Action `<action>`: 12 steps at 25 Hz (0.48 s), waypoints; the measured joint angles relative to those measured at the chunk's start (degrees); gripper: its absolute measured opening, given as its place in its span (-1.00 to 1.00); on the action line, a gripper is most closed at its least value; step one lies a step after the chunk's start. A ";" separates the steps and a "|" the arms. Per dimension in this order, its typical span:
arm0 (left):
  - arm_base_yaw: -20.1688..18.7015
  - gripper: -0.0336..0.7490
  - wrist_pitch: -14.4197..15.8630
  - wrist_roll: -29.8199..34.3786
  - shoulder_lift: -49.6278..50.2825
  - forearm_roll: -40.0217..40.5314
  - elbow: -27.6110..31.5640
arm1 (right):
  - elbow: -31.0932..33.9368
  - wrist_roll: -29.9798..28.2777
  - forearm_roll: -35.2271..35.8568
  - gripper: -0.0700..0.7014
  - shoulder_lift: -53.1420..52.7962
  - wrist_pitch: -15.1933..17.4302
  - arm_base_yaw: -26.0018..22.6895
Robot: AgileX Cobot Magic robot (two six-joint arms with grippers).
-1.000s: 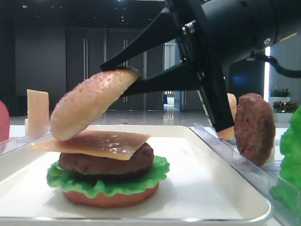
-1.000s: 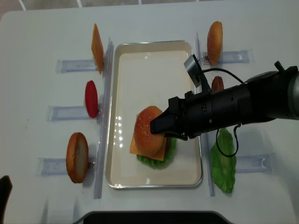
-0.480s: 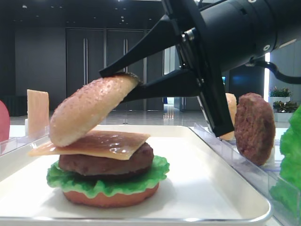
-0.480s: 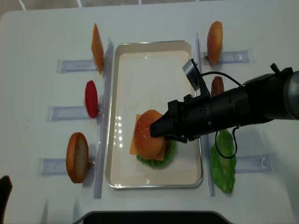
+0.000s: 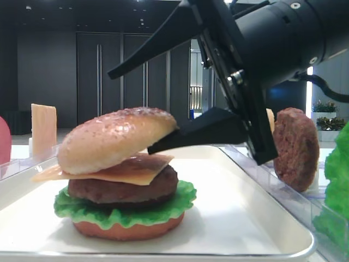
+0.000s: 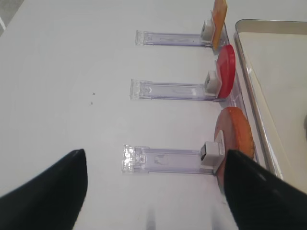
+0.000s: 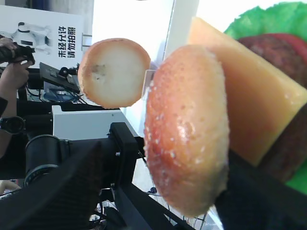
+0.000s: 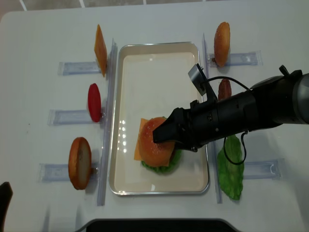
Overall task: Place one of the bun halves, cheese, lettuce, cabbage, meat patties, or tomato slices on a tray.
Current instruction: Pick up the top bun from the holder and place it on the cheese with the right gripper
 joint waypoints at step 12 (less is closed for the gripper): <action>0.00 0.85 0.00 0.00 0.00 0.00 0.00 | 0.00 2.05 -7.35 0.42 -2.18 -6.64 -1.42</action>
